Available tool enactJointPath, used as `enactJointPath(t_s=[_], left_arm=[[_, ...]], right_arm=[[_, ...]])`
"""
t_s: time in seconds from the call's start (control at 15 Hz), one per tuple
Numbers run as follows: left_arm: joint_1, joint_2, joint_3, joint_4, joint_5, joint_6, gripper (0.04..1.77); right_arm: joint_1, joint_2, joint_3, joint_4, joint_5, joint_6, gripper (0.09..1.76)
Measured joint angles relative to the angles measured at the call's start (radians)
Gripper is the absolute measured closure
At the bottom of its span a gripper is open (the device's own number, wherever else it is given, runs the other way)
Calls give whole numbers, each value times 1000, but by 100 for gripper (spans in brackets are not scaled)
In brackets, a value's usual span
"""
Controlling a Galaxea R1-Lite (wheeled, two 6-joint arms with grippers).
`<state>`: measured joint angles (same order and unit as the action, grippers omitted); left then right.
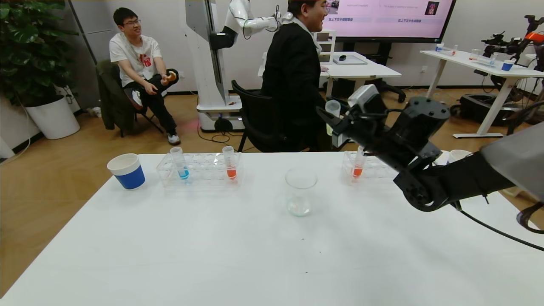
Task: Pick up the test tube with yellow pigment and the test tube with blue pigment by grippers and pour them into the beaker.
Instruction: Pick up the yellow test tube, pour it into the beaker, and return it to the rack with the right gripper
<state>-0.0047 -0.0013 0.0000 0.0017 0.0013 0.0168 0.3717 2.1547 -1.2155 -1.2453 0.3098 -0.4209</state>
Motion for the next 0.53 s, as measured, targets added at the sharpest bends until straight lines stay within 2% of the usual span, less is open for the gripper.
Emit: enactJointPath(t_s=[0.2, 0.53], left_arm=[[0, 0, 0, 0, 0, 0, 6], [0, 0, 0, 0, 0, 0, 6]], right_arm=[[27, 67, 5, -97, 84, -113, 134], [28, 118, 29, -135, 193, -268, 134]])
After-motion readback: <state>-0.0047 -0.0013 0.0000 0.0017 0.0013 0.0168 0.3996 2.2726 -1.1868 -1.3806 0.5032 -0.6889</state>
